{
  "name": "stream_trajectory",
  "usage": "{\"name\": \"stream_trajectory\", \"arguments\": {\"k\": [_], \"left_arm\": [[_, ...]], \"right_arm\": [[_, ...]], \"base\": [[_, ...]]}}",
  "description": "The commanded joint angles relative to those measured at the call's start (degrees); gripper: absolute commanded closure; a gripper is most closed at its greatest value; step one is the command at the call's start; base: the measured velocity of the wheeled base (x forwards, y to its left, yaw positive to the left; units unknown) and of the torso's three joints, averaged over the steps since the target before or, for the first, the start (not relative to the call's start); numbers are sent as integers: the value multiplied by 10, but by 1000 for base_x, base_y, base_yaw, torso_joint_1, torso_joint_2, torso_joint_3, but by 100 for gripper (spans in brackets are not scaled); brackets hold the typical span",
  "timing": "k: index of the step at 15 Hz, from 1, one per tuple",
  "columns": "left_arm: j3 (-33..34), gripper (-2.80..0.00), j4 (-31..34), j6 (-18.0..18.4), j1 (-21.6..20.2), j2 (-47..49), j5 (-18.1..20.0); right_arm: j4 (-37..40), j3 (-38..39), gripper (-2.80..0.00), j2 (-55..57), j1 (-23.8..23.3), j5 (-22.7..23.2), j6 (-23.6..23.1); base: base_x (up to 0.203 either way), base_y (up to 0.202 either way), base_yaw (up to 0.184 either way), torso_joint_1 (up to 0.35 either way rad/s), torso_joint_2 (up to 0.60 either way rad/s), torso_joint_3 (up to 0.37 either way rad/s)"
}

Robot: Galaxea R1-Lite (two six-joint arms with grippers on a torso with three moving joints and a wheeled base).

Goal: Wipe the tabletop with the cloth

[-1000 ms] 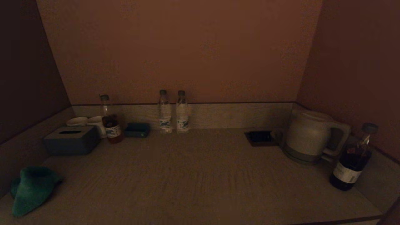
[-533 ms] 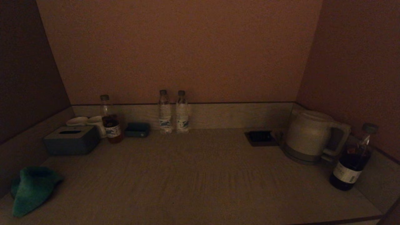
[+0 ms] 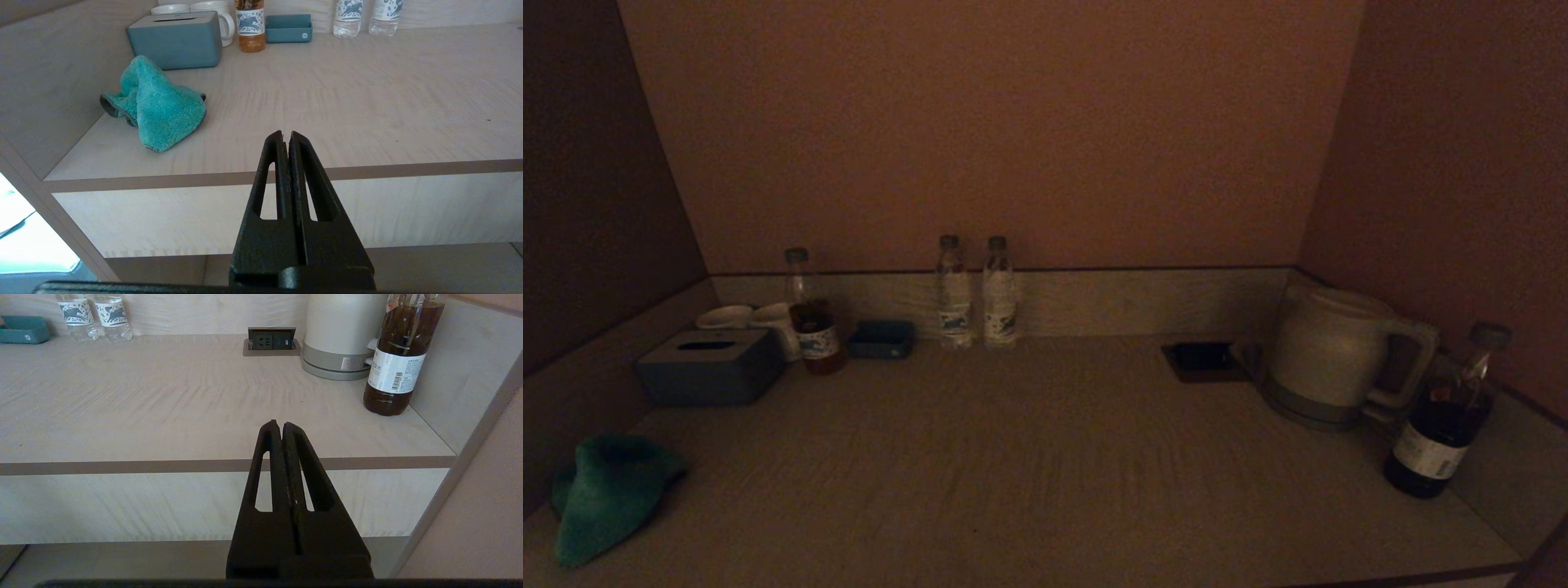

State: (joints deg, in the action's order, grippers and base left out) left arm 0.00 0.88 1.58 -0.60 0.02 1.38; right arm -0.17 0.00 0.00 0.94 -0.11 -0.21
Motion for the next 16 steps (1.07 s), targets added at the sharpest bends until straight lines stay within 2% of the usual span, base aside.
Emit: {"name": "stream_trajectory", "arguments": {"k": [1,16], "left_arm": [[0,0,0,1,0,0,0],[0,0,0,0,0,0,0]], "right_arm": [[0,0,0,1,0,0,-1],[0,0,0,1,0,0,-1]], "base": [[0,0,0,0,0,0],[0,0,0,0,0,0]]}}
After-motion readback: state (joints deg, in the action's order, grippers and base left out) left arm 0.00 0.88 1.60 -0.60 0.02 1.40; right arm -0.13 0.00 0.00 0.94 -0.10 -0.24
